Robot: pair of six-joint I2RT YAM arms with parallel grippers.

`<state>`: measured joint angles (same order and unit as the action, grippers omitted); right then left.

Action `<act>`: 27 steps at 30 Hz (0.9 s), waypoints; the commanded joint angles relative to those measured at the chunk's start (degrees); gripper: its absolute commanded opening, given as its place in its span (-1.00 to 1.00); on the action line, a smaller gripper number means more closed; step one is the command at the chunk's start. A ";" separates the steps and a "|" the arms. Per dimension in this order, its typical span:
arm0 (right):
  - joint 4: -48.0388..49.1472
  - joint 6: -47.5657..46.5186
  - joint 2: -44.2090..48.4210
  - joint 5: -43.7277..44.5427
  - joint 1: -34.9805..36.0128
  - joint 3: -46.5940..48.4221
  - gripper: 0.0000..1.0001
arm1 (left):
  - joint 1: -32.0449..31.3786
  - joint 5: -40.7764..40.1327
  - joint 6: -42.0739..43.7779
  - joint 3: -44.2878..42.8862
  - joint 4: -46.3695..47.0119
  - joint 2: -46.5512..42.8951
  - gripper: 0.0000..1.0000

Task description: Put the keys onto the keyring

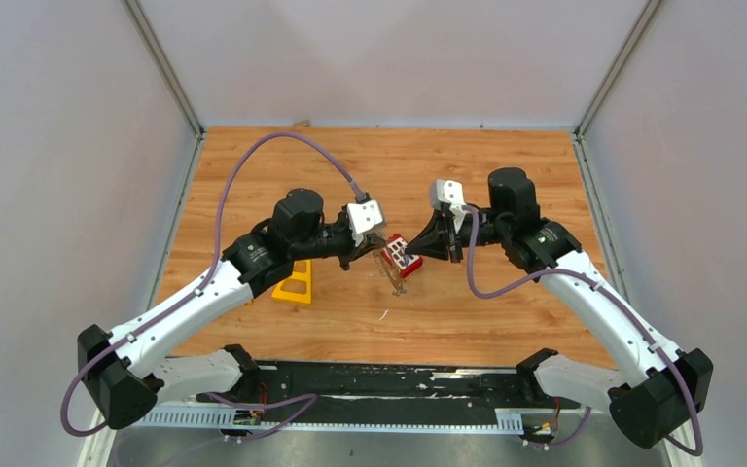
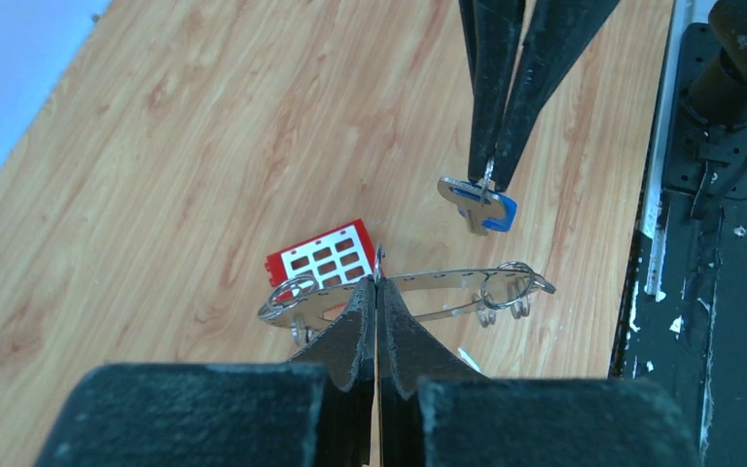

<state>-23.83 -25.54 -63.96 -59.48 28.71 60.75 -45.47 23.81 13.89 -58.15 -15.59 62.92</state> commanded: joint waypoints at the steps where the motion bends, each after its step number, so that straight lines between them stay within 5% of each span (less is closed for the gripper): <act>1: 3.96 0.29 0.95 4.51 1.17 -0.53 -1.00 | -0.41 -0.92 -3.24 -2.45 0.95 1.10 -1.00; 12: -0.76 -7.65 0.43 9.68 3.98 -0.18 -1.00 | -0.49 5.55 0.25 1.01 2.42 -1.40 -1.00; 27: -5.00 -12.27 5.29 10.08 3.75 0.56 -1.00 | -0.49 8.22 16.94 2.40 -3.61 -5.20 -1.00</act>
<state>-27.90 -35.92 -59.51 -49.50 32.45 59.94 -45.67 28.80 25.39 -55.79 -19.57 60.40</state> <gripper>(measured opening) 0.010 0.007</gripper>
